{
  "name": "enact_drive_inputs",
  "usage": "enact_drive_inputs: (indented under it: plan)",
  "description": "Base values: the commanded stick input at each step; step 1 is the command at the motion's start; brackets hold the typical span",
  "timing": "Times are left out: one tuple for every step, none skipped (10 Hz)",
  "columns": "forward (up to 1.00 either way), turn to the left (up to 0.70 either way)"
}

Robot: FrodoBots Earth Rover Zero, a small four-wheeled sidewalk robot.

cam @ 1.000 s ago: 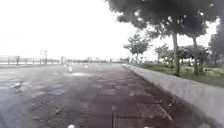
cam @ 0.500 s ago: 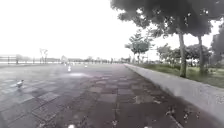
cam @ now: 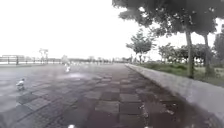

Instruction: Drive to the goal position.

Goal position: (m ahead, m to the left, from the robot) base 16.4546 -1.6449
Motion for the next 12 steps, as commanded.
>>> enact_drive_inputs:
  plan:
    - [0.70, -0.35]
    - [0.70, 0.00]
    - [0.70, 0.00]
    - [0.70, 0.00]
    - [0.70, 0.00]
    - [0.70, 0.00]
    - [0.70, 0.00]
    - [0.70, 0.00]
    - [0.70, 0.00]
    - [0.70, 0.00]
    - [0.70, 0.00]
    - [0.70, 0.00]
